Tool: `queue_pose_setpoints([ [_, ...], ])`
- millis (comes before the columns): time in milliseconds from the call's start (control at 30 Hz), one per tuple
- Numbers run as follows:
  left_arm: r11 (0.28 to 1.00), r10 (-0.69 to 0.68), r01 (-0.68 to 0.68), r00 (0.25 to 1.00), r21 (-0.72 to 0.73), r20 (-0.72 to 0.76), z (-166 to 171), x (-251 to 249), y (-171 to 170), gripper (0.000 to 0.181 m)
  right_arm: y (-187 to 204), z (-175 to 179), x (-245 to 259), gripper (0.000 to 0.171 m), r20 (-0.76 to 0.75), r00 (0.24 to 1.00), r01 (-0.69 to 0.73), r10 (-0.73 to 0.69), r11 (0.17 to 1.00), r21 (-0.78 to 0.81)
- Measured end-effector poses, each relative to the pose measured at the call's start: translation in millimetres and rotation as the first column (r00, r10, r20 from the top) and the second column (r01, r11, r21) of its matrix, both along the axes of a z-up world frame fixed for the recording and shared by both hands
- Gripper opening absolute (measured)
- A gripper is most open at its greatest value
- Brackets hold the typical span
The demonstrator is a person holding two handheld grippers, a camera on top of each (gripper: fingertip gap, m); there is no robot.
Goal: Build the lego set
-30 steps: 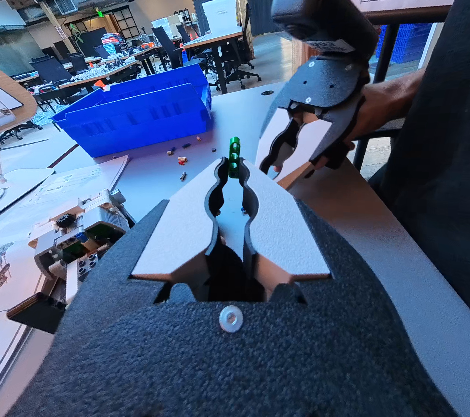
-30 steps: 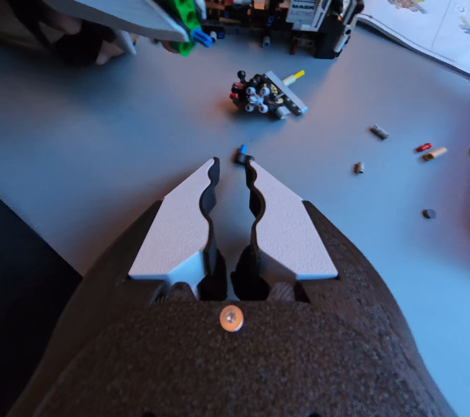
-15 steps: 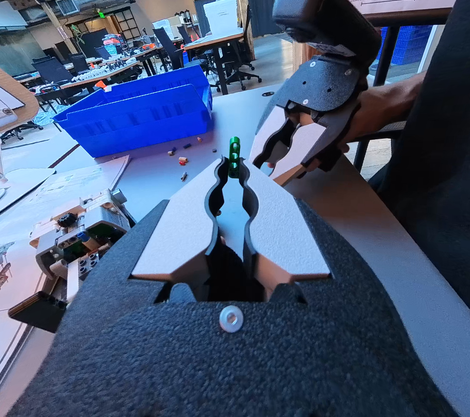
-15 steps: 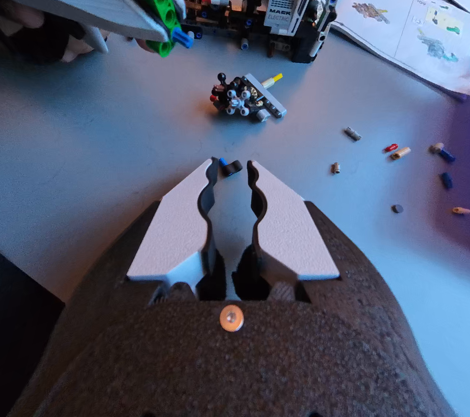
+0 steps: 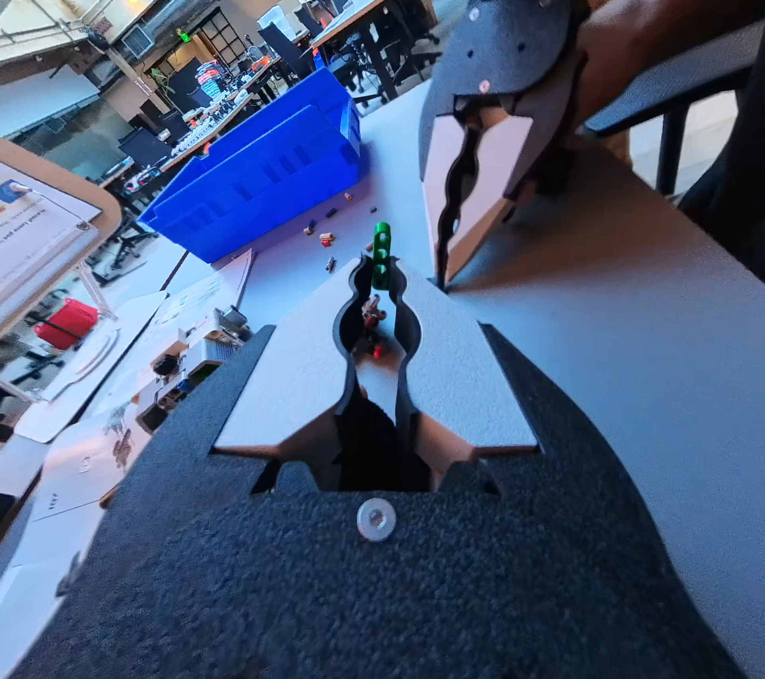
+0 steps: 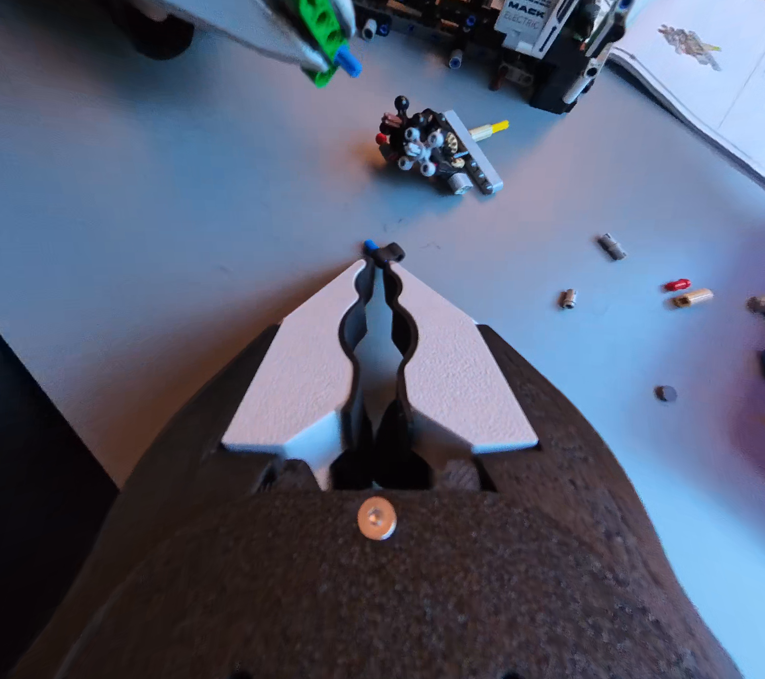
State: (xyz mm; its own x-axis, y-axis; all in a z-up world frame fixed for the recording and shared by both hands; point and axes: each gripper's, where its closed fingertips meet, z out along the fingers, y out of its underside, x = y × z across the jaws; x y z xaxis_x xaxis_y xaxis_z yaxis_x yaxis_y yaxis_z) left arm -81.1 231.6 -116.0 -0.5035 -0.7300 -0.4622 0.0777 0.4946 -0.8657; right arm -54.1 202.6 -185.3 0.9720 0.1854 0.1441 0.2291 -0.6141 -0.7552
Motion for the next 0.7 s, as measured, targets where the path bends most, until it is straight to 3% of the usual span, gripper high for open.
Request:
queue_pose_setpoints([
  [100, 0.997, -0.002, 0.0, 1.0, 0.083, 0.022, -6.4, -0.7, -4.6, 0.005, -2.7, -1.9, 8.4, 0.001, 0.033, 0.999, 0.0, 0.0, 1.0, -0.008],
  [267, 0.992, -0.002, -0.003, 0.999, 0.129, 0.036, -9.9, -1.0, -8.1, 0.005, -2.9, 9.1, -4.2, 0.018, -0.068, 0.997, 0.039, -0.038, 0.999, 0.019],
  [400, 0.993, -0.005, 0.0, 0.999, 0.122, 0.036, -9.2, -1.5, -8.9, 0.005, -1.8, 3.4, 10.7, 0.023, 0.065, 0.996, 0.065, -0.064, 0.998, -0.007],
  [500, 0.995, -0.005, 0.002, 0.999, 0.097, 0.034, -6.6, -2.1, -9.7, 0.005, 0.1, -2.0, 7.6, 0.025, -0.037, 0.999, 0.013, -0.015, 0.999, -0.036],
  [700, 0.995, 0.0, -0.003, 0.999, 0.096, 0.032, -6.8, -1.8, -10.2, 0.005, 8.2, -2.6, 3.4, 0.015, 0.001, 0.992, -0.125, 0.125, 0.992, -0.027],
])
